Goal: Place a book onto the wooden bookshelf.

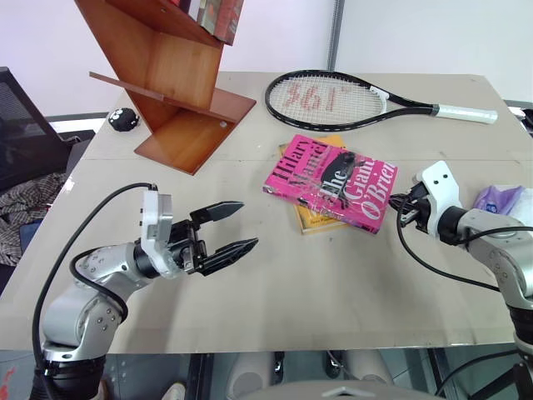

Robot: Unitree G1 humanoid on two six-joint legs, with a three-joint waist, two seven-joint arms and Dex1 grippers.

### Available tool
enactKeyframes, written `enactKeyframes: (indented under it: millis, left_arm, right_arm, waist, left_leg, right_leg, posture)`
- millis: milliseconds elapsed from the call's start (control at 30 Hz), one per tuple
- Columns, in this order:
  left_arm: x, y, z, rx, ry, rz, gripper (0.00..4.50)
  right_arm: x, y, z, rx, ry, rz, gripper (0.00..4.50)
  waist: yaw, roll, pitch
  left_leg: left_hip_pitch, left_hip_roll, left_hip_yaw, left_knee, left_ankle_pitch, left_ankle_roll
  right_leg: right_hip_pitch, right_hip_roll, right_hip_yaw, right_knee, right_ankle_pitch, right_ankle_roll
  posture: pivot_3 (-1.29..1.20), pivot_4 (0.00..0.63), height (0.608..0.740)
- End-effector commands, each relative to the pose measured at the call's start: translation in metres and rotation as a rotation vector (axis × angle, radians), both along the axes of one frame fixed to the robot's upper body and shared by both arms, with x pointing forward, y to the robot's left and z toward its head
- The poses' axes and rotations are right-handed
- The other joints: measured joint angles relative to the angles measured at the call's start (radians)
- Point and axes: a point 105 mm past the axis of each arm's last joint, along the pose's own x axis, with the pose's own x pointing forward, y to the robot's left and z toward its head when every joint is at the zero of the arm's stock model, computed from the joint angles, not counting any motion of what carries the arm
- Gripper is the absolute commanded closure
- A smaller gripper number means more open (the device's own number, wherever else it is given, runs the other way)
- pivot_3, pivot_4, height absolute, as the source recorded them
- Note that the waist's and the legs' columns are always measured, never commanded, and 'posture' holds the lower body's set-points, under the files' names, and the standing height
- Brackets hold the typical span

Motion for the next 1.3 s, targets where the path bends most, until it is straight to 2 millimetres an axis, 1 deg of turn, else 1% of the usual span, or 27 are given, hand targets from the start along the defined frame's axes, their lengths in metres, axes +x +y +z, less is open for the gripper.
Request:
enactKeyframes:
  millis: [33, 133, 233, 467, 567, 633, 700, 800, 867, 900, 967, 1033, 1067, 1100, 1167, 1233, 1300]
  left_arm:
    - [-0.006, -0.004, 0.013, 0.003, -0.069, -0.015, 0.00]
    - [-0.009, -0.006, 0.015, 0.005, -0.074, -0.017, 0.00]
    - [-0.012, -0.006, 0.015, 0.005, -0.076, -0.016, 0.00]
    - [-0.020, -0.005, 0.013, 0.007, -0.074, -0.012, 0.00]
    - [-0.023, -0.003, 0.011, 0.003, -0.061, 0.005, 0.00]
    - [-0.019, 0.004, 0.008, 0.000, -0.039, 0.035, 0.00]
    - [-0.013, 0.010, 0.005, -0.003, -0.016, 0.066, 0.00]
    - [0.000, 0.015, 0.000, -0.021, 0.033, 0.153, 0.00]
    - [0.006, 0.017, -0.005, -0.033, 0.075, 0.204, 0.00]
    - [0.008, 0.017, -0.008, -0.043, 0.105, 0.213, 0.00]
    - [0.012, 0.018, -0.014, -0.063, 0.179, 0.251, 0.00]
    - [0.017, 0.018, -0.019, -0.093, 0.252, 0.292, 0.00]
    - [0.018, 0.015, -0.020, -0.118, 0.283, 0.284, 0.00]
    - [0.021, 0.013, -0.022, -0.125, 0.314, 0.293, 0.00]
    - [0.028, 0.010, -0.030, -0.151, 0.408, 0.326, 0.00]
    - [0.036, 0.002, -0.040, -0.170, 0.519, 0.345, 0.00]
    - [0.044, -0.004, -0.048, -0.203, 0.614, 0.357, 0.00]
  right_arm:
    - [0.000, -0.002, 0.011, -0.018, -0.049, 0.002, 4.42]
    - [0.002, 0.000, 0.011, -0.015, -0.049, 0.007, 4.42]
    - [0.004, 0.008, 0.009, -0.018, -0.050, 0.034, 4.42]
    - [0.016, 0.046, 0.017, 0.007, -0.091, 0.130, 4.42]
    - [0.019, 0.056, 0.019, 0.013, -0.099, 0.148, 4.42]
    - [0.019, 0.057, 0.019, 0.017, -0.099, 0.150, 4.42]
    - [0.018, 0.054, 0.019, 0.019, -0.100, 0.146, 4.42]
    - [0.011, 0.037, 0.021, -0.009, -0.131, 0.145, 4.42]
    - [0.003, 0.023, 0.022, -0.018, -0.146, 0.166, 3.91]
    - [-0.010, 0.020, 0.027, 0.009, -0.180, 0.237, 3.62]
    - [-0.032, 0.015, 0.035, 0.093, -0.203, 0.321, 2.66]
    - [-0.058, 0.011, 0.038, 0.093, -0.207, 0.428, 1.70]
    - [-0.072, 0.011, 0.041, 0.092, -0.214, 0.490, 1.42]
    - [-0.082, 0.011, 0.044, 0.102, -0.218, 0.519, 0.79]
    - [-0.100, 0.010, 0.051, 0.144, -0.201, 0.567, 0.03]
    - [-0.110, 0.007, 0.055, 0.140, -0.206, 0.574, 0.03]
    - [-0.113, 0.009, 0.059, 0.143, -0.219, 0.566, 0.03]
  waist:
    - [0.000, 0.000, 0.000]
    - [0.000, 0.000, 0.000]
    - [-0.001, 0.000, 0.000]
    - [-0.007, 0.000, 0.000]
    - [-0.005, 0.000, 0.000]
    - [-0.002, 0.000, 0.000]
    - [0.001, 0.000, 0.000]
    - [0.002, 0.000, 0.000]
    - [0.003, 0.001, 0.000]
    - [0.003, 0.000, 0.000]
    - [0.005, 0.000, 0.000]
    - [0.001, 0.000, 0.001]
    - [0.001, 0.000, 0.001]
    - [-0.001, 0.000, 0.001]
    - [-0.003, 0.000, 0.001]
    - [-0.002, -0.001, 0.001]
    - [0.002, -0.001, 0.001]
  left_leg:
    - [0.000, 0.000, 0.000, 0.000, 0.000, 0.000]
    - [0.000, 0.000, 0.000, 0.000, 0.000, 0.000]
    - [0.000, 0.000, 0.000, 0.000, 0.000, 0.000]
    - [0.000, 0.001, 0.000, 0.000, 0.000, 0.000]
    - [0.000, 0.001, 0.000, 0.000, 0.000, 0.000]
    - [0.000, 0.001, 0.000, 0.000, 0.000, 0.000]
    - [0.000, 0.001, 0.000, 0.000, 0.000, 0.000]
    - [0.000, 0.000, 0.000, 0.000, 0.000, 0.000]
    - [-0.001, 0.000, 0.000, 0.000, 0.000, 0.000]
    - [-0.001, -0.001, 0.000, 0.000, 0.000, 0.000]
    - [-0.001, -0.001, -0.001, 0.000, 0.000, 0.000]
    - [-0.001, -0.001, -0.001, -0.001, 0.000, 0.000]
    - [-0.001, 0.000, -0.001, -0.001, 0.000, 0.000]
    - [-0.001, 0.000, -0.002, -0.001, 0.000, 0.000]
    - [0.001, 0.001, -0.004, -0.001, 0.000, 0.000]
    - [0.004, 0.001, -0.008, 0.000, 0.000, 0.000]
    - [0.007, 0.001, -0.009, 0.001, 0.000, 0.000]
  right_leg:
    - [0.000, 0.000, 0.000, 0.000, 0.000, 0.000]
    - [0.000, 0.000, 0.000, 0.000, 0.000, 0.000]
    - [0.000, 0.000, 0.000, 0.000, 0.000, 0.000]
    - [-0.001, 0.001, 0.000, 0.000, 0.000, 0.000]
    - [-0.001, 0.001, 0.000, 0.000, 0.000, -0.001]
    - [-0.001, 0.000, 0.000, 0.000, 0.001, -0.002]
    - [-0.001, 0.000, -0.001, 0.000, 0.001, -0.002]
    - [-0.001, 0.000, -0.001, 0.000, 0.000, 0.000]
    - [0.000, -0.001, -0.001, 0.000, 0.000, 0.000]
    - [0.000, -0.001, -0.001, 0.000, 0.000, 0.000]
    - [0.000, -0.001, -0.001, -0.001, 0.000, 0.000]
    - [0.000, 0.000, -0.001, 0.000, 0.000, 0.000]
    - [0.000, 0.000, -0.001, 0.000, 0.000, 0.001]
    - [0.000, 0.000, -0.001, 0.000, 0.000, 0.001]
    - [0.003, 0.000, -0.003, 0.000, 0.000, 0.002]
    - [0.006, -0.001, -0.007, 0.000, 0.000, 0.002]
    - [0.009, 0.000, -0.007, 0.001, 0.000, 0.001]
  posture:
    - [0.00, 0.150, 0.717]
    - [0.00, 0.150, 0.717]
    - [0.00, 0.150, 0.717]
    - [0.00, 0.150, 0.717]
    - [0.00, 0.150, 0.717]
    - [0.00, 0.150, 0.717]
    - [0.00, 0.150, 0.717]
    - [0.00, 0.150, 0.717]
    - [0.00, 0.150, 0.717]
    - [0.00, 0.150, 0.717]
    - [0.00, 0.150, 0.717]
    - [0.00, 0.150, 0.717]
    - [0.00, 0.150, 0.717]
    - [0.00, 0.150, 0.716]
    - [0.00, 0.150, 0.714]
    - [0.00, 0.150, 0.714]
    - [0.00, 0.150, 0.714]
